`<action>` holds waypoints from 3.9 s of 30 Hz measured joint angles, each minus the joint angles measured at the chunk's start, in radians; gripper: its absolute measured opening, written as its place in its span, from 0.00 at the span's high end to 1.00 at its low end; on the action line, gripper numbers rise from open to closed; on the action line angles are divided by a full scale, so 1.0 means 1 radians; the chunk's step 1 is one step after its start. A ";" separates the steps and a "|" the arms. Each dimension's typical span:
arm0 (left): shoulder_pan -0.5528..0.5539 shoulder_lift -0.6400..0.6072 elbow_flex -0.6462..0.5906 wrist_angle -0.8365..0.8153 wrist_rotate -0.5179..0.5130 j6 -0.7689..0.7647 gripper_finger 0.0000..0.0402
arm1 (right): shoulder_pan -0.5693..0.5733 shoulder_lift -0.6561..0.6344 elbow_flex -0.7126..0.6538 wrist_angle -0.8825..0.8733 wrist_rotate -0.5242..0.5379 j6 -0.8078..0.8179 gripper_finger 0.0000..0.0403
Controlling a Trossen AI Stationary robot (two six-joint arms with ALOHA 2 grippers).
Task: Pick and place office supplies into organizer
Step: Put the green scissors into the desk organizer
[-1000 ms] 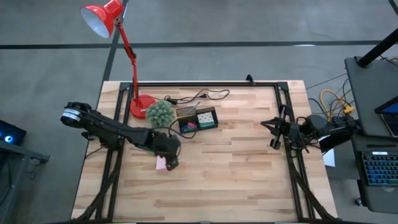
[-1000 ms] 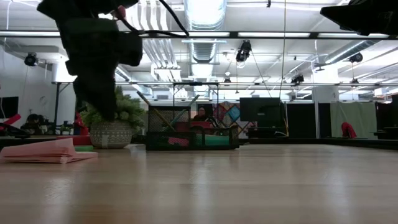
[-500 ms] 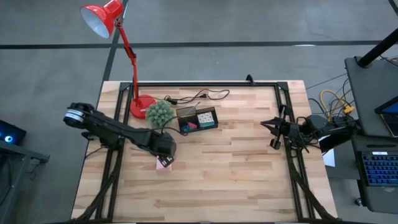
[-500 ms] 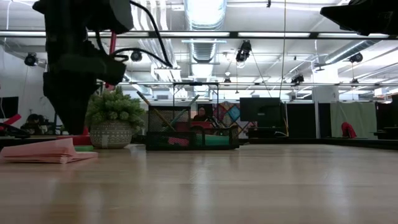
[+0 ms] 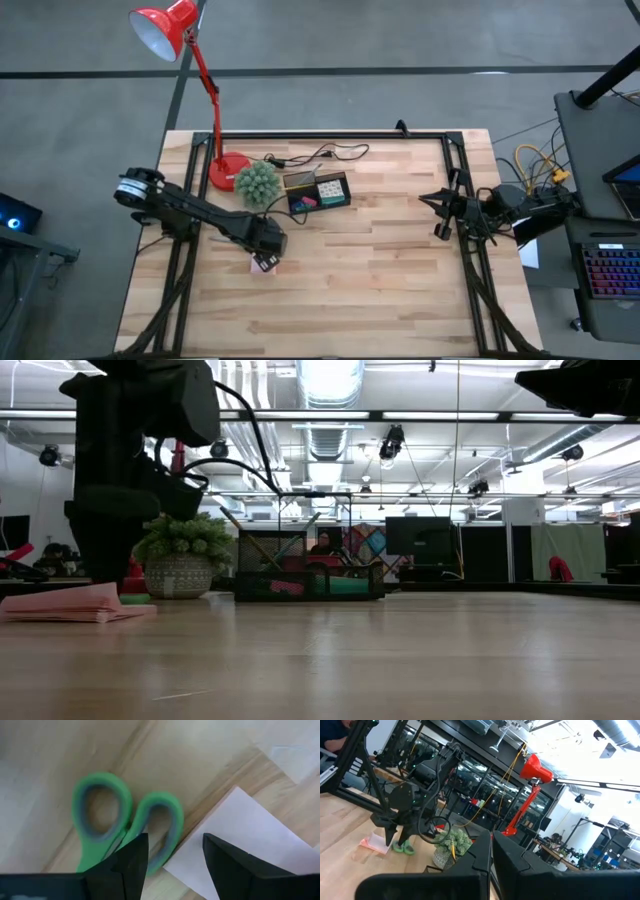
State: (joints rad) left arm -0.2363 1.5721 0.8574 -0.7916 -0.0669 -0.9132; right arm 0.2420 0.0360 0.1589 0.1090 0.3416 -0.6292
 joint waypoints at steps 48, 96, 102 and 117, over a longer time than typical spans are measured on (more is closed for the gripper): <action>0.121 -0.002 0.003 0.032 0.012 0.142 0.56 | 0.000 0.000 0.000 0.000 0.000 -0.003 0.98; 0.239 0.045 0.006 0.049 0.064 0.036 0.68 | 0.000 0.000 0.000 0.000 0.000 -0.001 0.98; 0.241 0.045 0.005 0.051 0.061 0.080 0.88 | 0.000 0.000 0.000 0.000 0.000 -0.001 0.98; 0.241 0.013 0.034 0.049 0.162 0.165 0.99 | 0.000 0.000 0.000 0.001 0.000 -0.002 0.98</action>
State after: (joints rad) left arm 0.0044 1.5855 0.8909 -0.7429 0.0947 -0.7484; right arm 0.2420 0.0360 0.1589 0.1095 0.3416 -0.6317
